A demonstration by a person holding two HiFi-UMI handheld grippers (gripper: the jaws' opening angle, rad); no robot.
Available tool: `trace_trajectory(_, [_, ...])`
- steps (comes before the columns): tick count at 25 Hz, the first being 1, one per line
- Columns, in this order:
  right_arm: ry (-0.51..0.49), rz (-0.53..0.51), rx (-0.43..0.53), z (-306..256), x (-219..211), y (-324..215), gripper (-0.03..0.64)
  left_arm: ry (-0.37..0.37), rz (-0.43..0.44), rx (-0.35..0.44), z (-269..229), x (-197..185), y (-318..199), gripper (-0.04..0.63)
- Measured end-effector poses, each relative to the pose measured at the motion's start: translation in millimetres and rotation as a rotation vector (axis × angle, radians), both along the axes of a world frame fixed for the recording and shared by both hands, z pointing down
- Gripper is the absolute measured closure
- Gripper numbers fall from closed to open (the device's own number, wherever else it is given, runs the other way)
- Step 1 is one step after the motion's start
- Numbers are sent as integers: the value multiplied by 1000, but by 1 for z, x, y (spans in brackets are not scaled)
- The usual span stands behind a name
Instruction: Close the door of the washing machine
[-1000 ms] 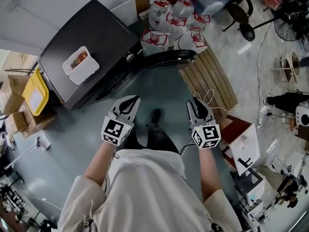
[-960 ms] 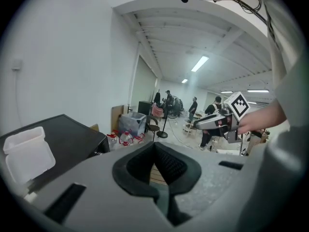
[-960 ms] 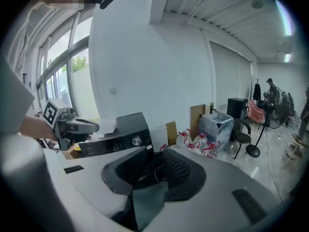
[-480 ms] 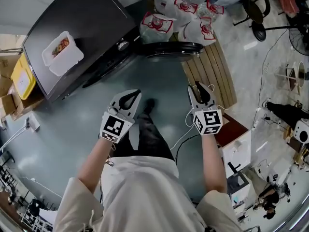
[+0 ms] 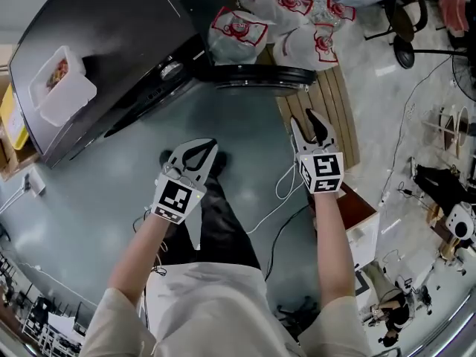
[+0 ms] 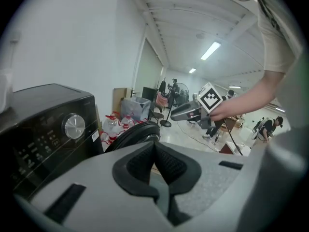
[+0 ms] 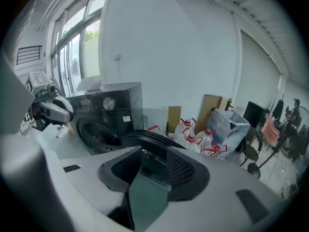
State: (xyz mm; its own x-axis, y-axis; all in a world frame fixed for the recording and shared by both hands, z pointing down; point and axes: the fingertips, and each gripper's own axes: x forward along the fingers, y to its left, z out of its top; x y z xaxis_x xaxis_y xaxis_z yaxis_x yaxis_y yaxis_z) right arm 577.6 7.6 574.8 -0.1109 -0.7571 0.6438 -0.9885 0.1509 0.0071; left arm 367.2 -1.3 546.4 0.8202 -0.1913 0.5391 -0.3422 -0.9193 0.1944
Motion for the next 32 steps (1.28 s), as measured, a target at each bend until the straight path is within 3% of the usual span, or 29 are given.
trace_trajectory(10, [184, -174, -117, 76, 51, -46, 376, -30, 31, -35, 57, 14, 13, 588])
trace_trajectory(17, [324, -340, -201, 121, 67, -72, 330, -47, -8, -62, 94, 2, 6, 588])
trace_trajectory(21, [350, -416, -236, 134, 68, -77, 328, -62, -33, -70, 111, -9, 4, 588])
trace_trajectory(32, [342, -397, -196, 140, 65, -69, 328, -76, -44, -86, 132, -18, 12, 588])
